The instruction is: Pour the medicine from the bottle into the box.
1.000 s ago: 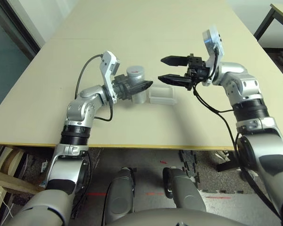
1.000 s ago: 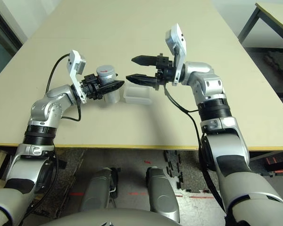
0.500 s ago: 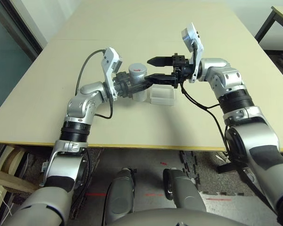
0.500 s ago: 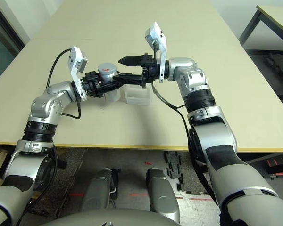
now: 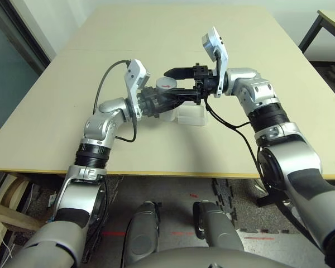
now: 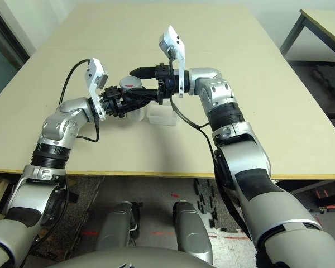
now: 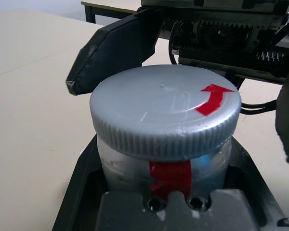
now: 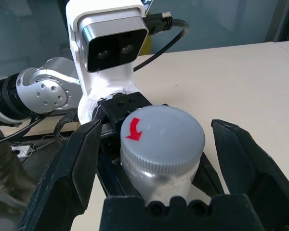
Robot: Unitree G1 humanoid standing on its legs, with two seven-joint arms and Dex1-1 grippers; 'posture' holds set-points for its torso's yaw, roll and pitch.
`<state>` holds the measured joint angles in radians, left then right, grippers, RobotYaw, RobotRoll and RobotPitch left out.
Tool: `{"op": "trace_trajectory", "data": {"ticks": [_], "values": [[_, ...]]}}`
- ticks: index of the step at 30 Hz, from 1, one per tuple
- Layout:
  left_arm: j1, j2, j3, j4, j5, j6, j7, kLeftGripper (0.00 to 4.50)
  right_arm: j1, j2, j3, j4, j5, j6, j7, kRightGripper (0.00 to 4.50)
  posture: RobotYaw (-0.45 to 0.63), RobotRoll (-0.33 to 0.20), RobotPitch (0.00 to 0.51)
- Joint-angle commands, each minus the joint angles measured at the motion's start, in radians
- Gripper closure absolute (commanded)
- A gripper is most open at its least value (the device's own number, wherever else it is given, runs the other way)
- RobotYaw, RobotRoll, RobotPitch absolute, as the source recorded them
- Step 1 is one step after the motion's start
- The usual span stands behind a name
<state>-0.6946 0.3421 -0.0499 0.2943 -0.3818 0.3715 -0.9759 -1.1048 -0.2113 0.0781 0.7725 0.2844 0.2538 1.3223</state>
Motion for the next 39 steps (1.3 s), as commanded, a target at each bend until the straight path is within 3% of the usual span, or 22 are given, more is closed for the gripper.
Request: {"op": "trace_trajectory", "data": {"ticks": [1,3,7,16,21,31,35,39], "values": [[-0.010,-0.001,-0.006,0.009,0.014,-0.009,0.000,1.85,-0.016,0.007,0.002,0.024,-0.013,-0.018,-0.001,0.17,-0.08,0.000,0.090],[-0.008,-0.001,-0.007,0.008,0.015,-0.008,0.001,1.85,-0.019,0.009,-0.003,0.033,-0.013,-0.024,-0.007,0.60,-0.08,0.000,0.091],[-0.006,0.000,-0.008,0.006,0.016,-0.007,-0.001,1.85,-0.025,0.008,-0.008,0.047,-0.016,-0.035,-0.007,1.91,-0.08,0.000,0.092],[-0.001,-0.001,-0.009,0.001,0.014,0.003,-0.008,1.85,-0.049,0.001,-0.009,0.094,-0.009,-0.078,0.094,1.91,-0.09,0.000,0.095],[0.002,-0.001,-0.010,-0.003,0.011,0.009,-0.014,1.85,-0.075,0.022,-0.015,0.110,0.067,-0.102,0.284,1.91,-0.09,0.000,0.100],[0.012,0.002,-0.015,-0.021,0.010,0.019,-0.024,1.85,-0.150,0.047,0.183,0.195,0.160,-0.247,0.292,1.91,-0.06,0.000,0.107],[0.029,0.005,-0.020,-0.050,0.006,0.030,-0.026,1.85,-0.203,0.080,0.129,0.306,0.139,-0.283,0.292,1.91,-0.04,0.000,0.106],[0.040,0.006,-0.019,-0.079,0.004,0.046,-0.025,1.85,-0.244,0.085,0.044,0.418,0.089,-0.315,0.275,0.60,-0.04,0.000,0.106]]}}
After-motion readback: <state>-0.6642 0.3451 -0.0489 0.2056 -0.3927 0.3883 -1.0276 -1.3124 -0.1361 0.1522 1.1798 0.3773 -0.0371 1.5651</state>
